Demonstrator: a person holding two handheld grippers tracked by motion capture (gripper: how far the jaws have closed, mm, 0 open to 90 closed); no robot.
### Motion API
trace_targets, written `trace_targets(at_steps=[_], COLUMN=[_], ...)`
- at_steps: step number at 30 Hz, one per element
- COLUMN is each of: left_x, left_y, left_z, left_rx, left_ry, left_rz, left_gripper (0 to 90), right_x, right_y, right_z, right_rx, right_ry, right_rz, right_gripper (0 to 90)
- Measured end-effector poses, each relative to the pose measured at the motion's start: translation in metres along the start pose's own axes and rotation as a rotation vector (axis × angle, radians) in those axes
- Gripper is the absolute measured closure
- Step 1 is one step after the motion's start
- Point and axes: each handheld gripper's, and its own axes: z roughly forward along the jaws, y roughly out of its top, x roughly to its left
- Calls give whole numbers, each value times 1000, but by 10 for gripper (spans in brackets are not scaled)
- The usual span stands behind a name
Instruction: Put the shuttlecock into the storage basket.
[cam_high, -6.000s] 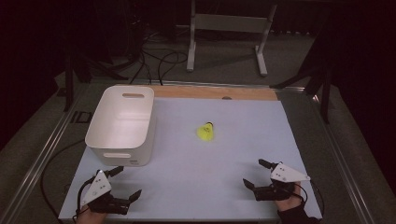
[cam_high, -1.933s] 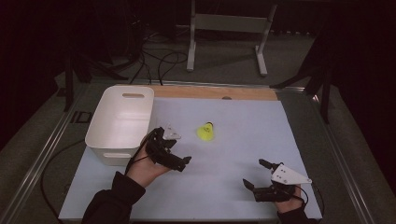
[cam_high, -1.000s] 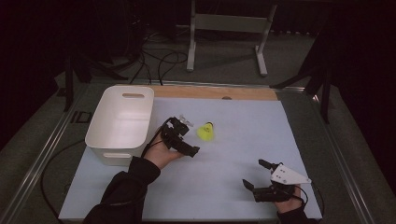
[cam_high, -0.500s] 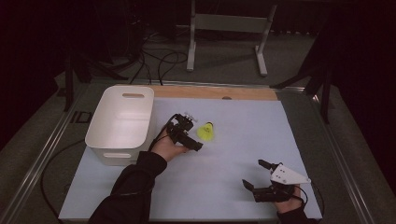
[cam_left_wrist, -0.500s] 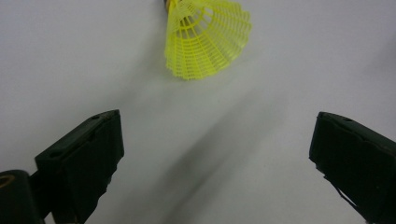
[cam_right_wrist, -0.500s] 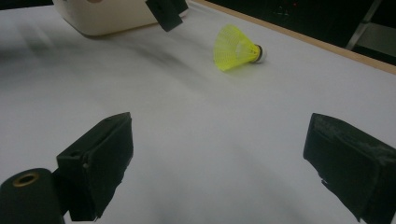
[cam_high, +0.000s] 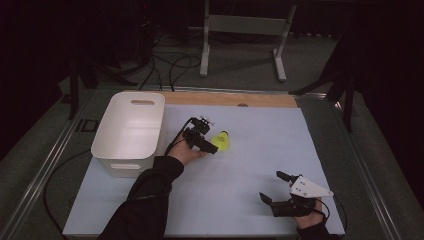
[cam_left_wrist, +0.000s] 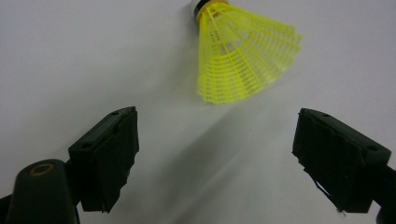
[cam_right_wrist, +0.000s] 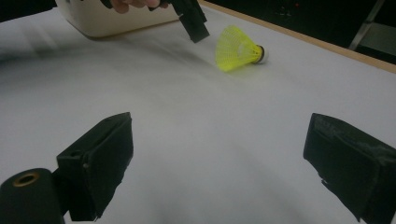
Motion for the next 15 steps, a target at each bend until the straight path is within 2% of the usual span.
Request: trace_targets(at_steps=[5, 9, 10, 12, 15], left_x=[1, -1, -1, -2, -1], left_y=[6, 11, 12, 14, 16], left_z=[7, 13, 14, 17, 22], left_rx=[5, 8, 5, 1, 19], left_ry=[32, 56, 60, 74, 78], left_rz=[-19, -1, 5, 1, 2], left_gripper=[207, 279, 322, 381, 419], right_x=[0, 0, 0, 0, -1], right_y=[0, 0, 0, 0, -1], right_z=[0, 0, 0, 0, 0], right_rx=[-1, -1, -1, -1, -3], right_ry=[5, 5, 6, 6, 5], right_rz=[-1, -1, -2, 0, 3], right_gripper=[82, 83, 82, 83, 82])
